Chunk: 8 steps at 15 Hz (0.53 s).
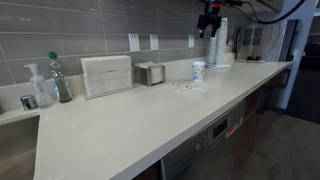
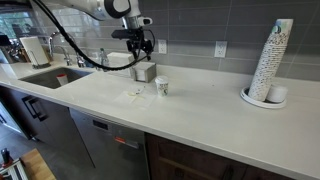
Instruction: Put the lid on the cup
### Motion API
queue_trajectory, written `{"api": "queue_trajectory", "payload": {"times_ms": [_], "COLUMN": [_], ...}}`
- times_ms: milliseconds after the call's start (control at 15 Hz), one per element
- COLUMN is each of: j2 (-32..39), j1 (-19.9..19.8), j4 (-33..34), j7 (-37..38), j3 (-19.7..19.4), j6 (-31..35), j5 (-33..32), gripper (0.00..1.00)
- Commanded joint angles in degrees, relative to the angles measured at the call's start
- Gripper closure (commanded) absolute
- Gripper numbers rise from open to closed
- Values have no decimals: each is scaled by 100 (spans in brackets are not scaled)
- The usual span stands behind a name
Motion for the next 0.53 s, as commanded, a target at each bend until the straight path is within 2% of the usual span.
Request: {"api": "queue_trajectory", "payload": {"times_ms": [0,467], "j2": [-1041,-2714], "j1": [-65,-134], "j4": [-1373,-3238], "j7": [-408,-394], "j3": [-32,-327], "j6": [627,668], "j5": [29,161], "gripper": [0,0]}}
